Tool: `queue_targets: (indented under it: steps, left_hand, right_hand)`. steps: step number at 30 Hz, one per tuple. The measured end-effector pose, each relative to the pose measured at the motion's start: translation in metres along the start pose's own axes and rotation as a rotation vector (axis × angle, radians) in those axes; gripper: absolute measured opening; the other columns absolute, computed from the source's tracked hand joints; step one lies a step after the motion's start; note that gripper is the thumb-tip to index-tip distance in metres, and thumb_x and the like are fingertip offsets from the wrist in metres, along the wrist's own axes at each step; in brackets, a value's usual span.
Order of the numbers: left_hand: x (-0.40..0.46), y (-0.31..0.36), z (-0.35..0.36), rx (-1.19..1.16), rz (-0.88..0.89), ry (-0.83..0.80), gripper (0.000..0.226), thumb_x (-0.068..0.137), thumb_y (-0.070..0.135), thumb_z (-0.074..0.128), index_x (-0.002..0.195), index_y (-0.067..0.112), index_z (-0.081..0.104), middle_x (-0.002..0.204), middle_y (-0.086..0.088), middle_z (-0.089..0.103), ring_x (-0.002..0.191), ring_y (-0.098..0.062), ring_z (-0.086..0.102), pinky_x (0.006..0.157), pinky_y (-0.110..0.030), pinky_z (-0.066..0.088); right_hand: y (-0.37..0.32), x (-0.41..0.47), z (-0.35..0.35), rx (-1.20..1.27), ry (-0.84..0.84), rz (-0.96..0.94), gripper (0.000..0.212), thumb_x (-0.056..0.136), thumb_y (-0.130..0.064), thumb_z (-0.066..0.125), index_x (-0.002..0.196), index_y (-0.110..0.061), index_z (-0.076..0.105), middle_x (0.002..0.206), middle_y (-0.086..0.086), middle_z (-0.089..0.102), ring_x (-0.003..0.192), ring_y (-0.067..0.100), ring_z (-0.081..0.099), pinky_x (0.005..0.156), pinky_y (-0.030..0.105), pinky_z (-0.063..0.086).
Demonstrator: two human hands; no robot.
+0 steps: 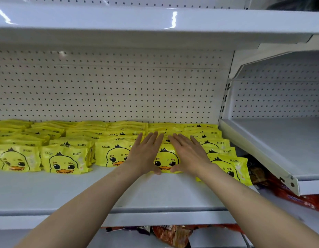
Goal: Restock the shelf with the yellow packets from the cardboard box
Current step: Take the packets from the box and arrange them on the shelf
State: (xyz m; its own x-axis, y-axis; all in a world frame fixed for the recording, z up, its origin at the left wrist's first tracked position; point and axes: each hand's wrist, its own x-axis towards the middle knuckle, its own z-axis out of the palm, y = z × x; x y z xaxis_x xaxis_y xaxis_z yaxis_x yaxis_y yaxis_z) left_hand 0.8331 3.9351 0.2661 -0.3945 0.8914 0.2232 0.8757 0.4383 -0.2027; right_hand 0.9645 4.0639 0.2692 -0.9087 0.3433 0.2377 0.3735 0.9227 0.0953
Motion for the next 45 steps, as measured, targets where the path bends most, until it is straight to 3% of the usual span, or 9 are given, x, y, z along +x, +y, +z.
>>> queue_targets:
  steps: [6, 14, 29, 45]
  left_hand:
    - [0.018, -0.001, 0.003, -0.046, -0.009, -0.033, 0.131, 0.065, 0.061, 0.079, 0.155, 0.016, -0.005, 0.164, -0.005, 0.004, 0.151, -0.021, 0.002, 0.121, -0.051, 0.000]
    - [0.027, 0.003, -0.001, -0.080, 0.022, -0.092, 0.138, 0.060, 0.069, 0.076, 0.155, 0.015, -0.009, 0.164, -0.006, -0.004, 0.151, -0.023, -0.007, 0.121, -0.051, -0.003]
    - [0.046, 0.003, 0.001, -0.067, 0.007, -0.113, 0.131, 0.065, 0.062, 0.078, 0.155, 0.015, -0.005, 0.164, -0.002, -0.007, 0.151, -0.019, -0.007, 0.121, -0.052, 0.001]
    - [0.043, 0.006, -0.004, -0.040, 0.017, -0.156, 0.136, 0.062, 0.064, 0.078, 0.155, 0.014, -0.009, 0.164, -0.003, -0.010, 0.151, -0.019, -0.008, 0.120, -0.053, -0.002]
  right_hand:
    - [0.010, 0.017, 0.003, 0.015, -0.025, 0.039, 0.117, 0.072, -0.057, 0.078, 0.158, -0.026, 0.005, 0.166, -0.003, 0.008, 0.153, 0.016, 0.006, 0.123, 0.045, 0.009]
    - [0.021, 0.018, 0.004, 0.084, -0.122, -0.020, 0.124, 0.069, -0.061, 0.078, 0.158, -0.027, 0.000, 0.166, -0.005, -0.004, 0.153, 0.014, -0.005, 0.124, 0.043, 0.002]
    - [0.027, 0.037, 0.012, 0.076, -0.064, -0.027, 0.123, 0.068, -0.058, 0.080, 0.158, -0.028, 0.002, 0.167, -0.003, 0.000, 0.153, 0.016, 0.002, 0.124, 0.043, 0.005]
    - [0.035, 0.032, -0.003, 0.130, -0.157, -0.055, 0.119, 0.072, -0.061, 0.077, 0.159, -0.027, 0.003, 0.167, -0.003, -0.002, 0.153, 0.015, 0.001, 0.124, 0.044, 0.006]
